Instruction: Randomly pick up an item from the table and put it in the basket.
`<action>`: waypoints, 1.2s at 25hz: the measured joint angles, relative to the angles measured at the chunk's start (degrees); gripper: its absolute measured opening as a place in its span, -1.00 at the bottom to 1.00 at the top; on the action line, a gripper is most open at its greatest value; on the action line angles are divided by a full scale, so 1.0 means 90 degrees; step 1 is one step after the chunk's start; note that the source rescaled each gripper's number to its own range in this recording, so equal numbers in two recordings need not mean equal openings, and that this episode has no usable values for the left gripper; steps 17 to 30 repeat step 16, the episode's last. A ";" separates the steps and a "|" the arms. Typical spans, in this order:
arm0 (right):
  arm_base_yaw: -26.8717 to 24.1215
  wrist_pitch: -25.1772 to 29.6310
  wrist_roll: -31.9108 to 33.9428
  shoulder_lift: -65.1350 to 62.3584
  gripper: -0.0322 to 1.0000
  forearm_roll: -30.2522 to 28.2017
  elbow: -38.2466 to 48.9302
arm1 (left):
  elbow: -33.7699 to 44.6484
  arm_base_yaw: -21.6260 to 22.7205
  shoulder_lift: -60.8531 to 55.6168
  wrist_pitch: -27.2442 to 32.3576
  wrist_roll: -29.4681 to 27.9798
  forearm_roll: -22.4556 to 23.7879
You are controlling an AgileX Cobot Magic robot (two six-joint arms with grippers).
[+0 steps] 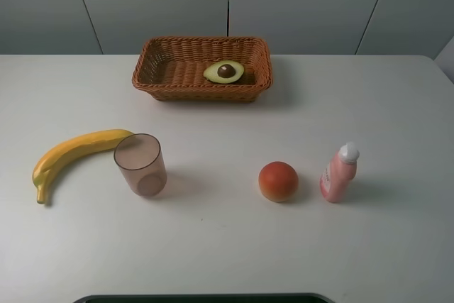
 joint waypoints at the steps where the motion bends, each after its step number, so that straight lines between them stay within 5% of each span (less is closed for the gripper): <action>1: 0.0000 0.0000 -0.0051 0.0000 1.00 0.0072 0.0000 | 0.0000 0.0000 0.0000 0.0000 0.0000 0.0000; 30: 0.0000 0.0000 -0.0201 -0.0005 1.00 0.0180 0.0000 | 0.0000 0.0000 0.0000 0.0000 0.0000 0.0000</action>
